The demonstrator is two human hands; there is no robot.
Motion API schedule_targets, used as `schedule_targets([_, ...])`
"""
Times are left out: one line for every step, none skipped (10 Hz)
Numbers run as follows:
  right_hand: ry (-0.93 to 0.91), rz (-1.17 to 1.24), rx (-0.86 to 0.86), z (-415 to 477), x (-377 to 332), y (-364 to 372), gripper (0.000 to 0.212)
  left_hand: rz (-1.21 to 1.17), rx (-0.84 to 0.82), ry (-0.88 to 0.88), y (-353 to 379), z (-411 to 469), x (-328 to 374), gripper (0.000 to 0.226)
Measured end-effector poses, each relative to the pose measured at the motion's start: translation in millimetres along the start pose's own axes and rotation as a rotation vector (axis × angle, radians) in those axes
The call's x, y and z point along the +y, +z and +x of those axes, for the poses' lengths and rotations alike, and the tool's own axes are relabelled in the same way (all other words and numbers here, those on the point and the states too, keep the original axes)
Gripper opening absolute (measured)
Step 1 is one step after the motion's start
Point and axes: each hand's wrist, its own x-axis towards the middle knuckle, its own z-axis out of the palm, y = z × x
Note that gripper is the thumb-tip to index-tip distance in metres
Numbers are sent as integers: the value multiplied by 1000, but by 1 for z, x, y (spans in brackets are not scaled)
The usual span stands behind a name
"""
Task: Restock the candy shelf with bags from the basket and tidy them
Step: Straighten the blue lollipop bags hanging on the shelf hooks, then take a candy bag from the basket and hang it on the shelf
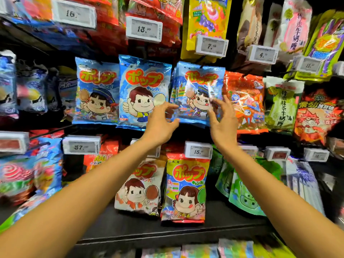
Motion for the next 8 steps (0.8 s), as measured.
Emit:
schedule_targets([16, 3, 75, -41, -8, -5, 24, -100, -30, 35, -15, -34, -3, 27])
schedule_targets([78, 46, 155, -97, -15, -1, 15, -187, -63, 36, -26, -77, -13, 19])
schedule_targets([165, 37, 125, -167, -15, 13, 11, -233, -154, 1, -29, -131, -37, 14])
schedule_targets([324, 39, 33, -247, -6, 26, 9, -279, -269, -123, -23, -193, -71, 13])
schedule_targets([544, 37, -95, -342, 11, 32, 9, -296, -325, -350, -14, -268, -115, 13])
schedule_targets([752, -38, -255, -445, 35, 31, 11, -246, -392, -642, -5, -362, -173, 11])
schedule_targets([968, -62, -383, -540, 53, 25, 11, -275, -431, -980, 2, -445, -226, 20])
schedule_targets([1181, -149, -585, -628, 80, 15, 13, -98, -565, -1098, 6, -546, -275, 20])
